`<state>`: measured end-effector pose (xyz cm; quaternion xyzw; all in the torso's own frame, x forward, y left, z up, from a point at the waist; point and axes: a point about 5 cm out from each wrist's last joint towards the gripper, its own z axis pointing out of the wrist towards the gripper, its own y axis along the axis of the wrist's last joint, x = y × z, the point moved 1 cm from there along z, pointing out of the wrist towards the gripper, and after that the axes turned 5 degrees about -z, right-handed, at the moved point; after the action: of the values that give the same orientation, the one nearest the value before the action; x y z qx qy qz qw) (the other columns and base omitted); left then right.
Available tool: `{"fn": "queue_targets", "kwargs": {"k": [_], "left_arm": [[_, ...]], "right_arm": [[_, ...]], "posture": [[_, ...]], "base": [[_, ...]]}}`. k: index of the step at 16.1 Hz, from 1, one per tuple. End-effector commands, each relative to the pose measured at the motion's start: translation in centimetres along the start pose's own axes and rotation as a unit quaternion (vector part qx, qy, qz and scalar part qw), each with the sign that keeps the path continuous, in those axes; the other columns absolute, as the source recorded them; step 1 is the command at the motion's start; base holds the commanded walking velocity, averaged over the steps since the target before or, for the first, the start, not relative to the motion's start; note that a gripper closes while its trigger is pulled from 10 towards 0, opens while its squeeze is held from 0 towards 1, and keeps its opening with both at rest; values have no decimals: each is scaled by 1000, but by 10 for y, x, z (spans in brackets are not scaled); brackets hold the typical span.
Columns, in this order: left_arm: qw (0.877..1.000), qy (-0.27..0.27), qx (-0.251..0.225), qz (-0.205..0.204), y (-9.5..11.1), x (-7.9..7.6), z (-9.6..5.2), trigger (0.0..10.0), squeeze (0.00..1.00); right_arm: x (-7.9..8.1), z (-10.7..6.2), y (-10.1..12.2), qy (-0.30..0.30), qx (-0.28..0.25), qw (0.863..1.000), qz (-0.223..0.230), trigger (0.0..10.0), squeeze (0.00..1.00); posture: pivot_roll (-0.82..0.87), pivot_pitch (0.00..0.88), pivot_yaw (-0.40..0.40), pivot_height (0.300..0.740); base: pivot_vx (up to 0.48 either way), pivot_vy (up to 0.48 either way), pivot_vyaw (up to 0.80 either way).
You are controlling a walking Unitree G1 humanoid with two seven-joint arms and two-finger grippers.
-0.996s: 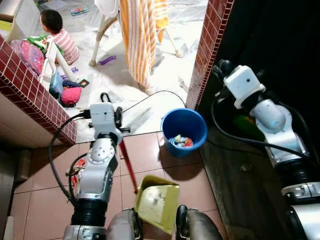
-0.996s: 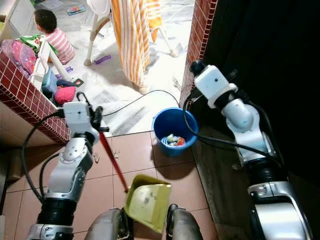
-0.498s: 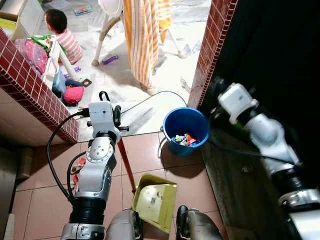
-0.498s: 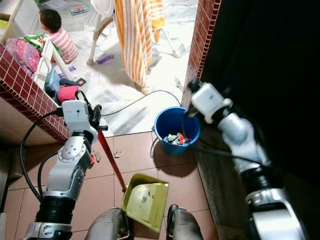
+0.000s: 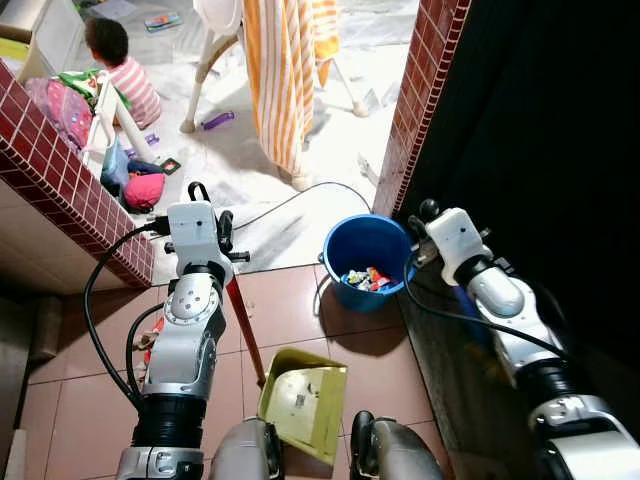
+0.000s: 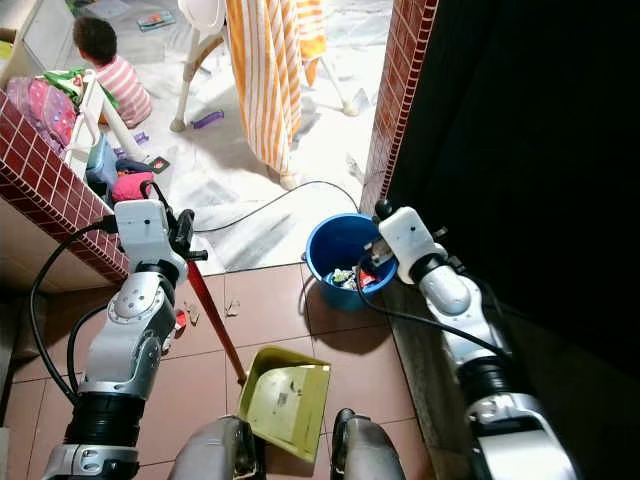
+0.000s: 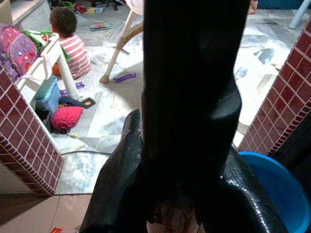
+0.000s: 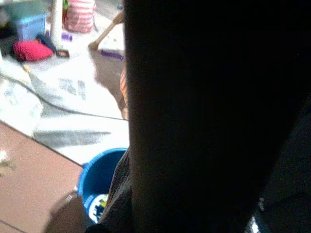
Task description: Sweep floor
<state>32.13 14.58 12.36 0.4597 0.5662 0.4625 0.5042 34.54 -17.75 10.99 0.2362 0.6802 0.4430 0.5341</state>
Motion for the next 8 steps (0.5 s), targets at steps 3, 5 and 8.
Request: {"fn": "queue_targets", "kwargs": {"k": [3, 5, 8], "left_arm": [[1000, 4, -16, -4, 8, -1, 4, 10000, 0], [1000, -14, 6, -16, 2, -9, 7, 10000, 0], [1000, -6, 3, -7, 0, -10, 11, 10000, 0]], "right_arm": [[-8, 15, 24, -38, -29, 995, 82, 10000, 0], [-14, 20, 39, -90, -38, 989, 112, 10000, 0], [-12, 23, 43, -116, -21, 973, 198, 10000, 0]], "posture": [[-4, 121, -7, 740], [-24, 104, -6, 740], [-30, 88, -6, 740]], "base": [[0, 0, 0], [0, 0, 0], [0, 0, 0]]}}
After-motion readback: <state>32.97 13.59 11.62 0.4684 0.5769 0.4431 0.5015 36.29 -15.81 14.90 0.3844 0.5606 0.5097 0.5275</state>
